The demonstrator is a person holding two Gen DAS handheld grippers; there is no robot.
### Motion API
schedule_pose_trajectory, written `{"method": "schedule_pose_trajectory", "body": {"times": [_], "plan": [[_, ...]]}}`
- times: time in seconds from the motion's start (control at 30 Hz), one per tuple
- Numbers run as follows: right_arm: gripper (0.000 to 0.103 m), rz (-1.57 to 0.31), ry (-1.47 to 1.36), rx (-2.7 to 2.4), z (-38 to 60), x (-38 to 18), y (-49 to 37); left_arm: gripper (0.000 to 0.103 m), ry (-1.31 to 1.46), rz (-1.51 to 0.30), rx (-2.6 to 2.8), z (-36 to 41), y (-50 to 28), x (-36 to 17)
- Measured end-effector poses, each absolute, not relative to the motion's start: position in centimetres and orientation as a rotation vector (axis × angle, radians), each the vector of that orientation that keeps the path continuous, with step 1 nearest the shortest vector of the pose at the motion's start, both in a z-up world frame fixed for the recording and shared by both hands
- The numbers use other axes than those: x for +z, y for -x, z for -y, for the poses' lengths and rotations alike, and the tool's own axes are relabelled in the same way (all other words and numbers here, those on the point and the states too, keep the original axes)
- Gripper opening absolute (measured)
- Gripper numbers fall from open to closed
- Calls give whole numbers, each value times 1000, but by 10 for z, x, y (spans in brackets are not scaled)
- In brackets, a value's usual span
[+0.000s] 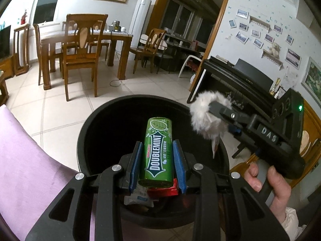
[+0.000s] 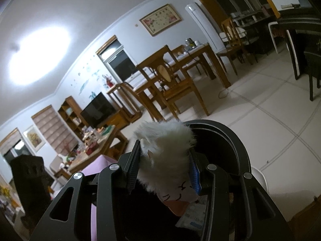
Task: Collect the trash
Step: 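Carry the green can and fluffy toy over the bin and open both tools, then grasp the blue wipe packet with the left tool while the right tool grasps the tan snack packet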
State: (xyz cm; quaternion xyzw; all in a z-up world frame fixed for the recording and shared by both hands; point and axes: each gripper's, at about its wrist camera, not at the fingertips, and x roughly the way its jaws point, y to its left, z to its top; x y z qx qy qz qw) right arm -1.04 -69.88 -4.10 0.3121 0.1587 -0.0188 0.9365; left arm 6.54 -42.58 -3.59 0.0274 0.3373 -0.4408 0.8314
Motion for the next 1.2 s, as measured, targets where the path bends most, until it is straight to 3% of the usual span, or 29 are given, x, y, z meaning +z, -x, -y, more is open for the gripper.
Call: {"method": "schedule_pose_trajectory", "body": {"times": [0.33, 0.43, 0.57, 0.63, 0.7, 0.8, 1.0, 1.1, 1.2], "plan": [[45, -338, -649, -35, 695, -48, 6, 30, -52, -748, -926, 427, -71, -40], [51, -346, -642, -30, 692, -46, 4, 30, -58, -744, -928, 427, -71, -40], [74, -313, -642, -50, 689, -42, 9, 32, -64, -749, -916, 425, -71, -39], [81, -298, -645, -50, 689, -41, 12, 34, -44, -754, -912, 420, -72, -37], [90, -292, -640, -55, 685, -39, 15, 43, -21, -746, -911, 413, -71, -33], [90, -293, -627, -56, 679, -36, 19, 68, 4, -711, -886, 399, -68, -25], [93, -308, -602, -43, 660, -29, 23, 70, 45, -681, -868, 371, -63, -13], [93, -319, -579, -25, 646, -22, 21, 81, 53, -669, -839, 352, -58, -10], [93, -331, -555, -2, 633, -17, 19, 81, 58, -647, -799, 325, -55, -6]]}}
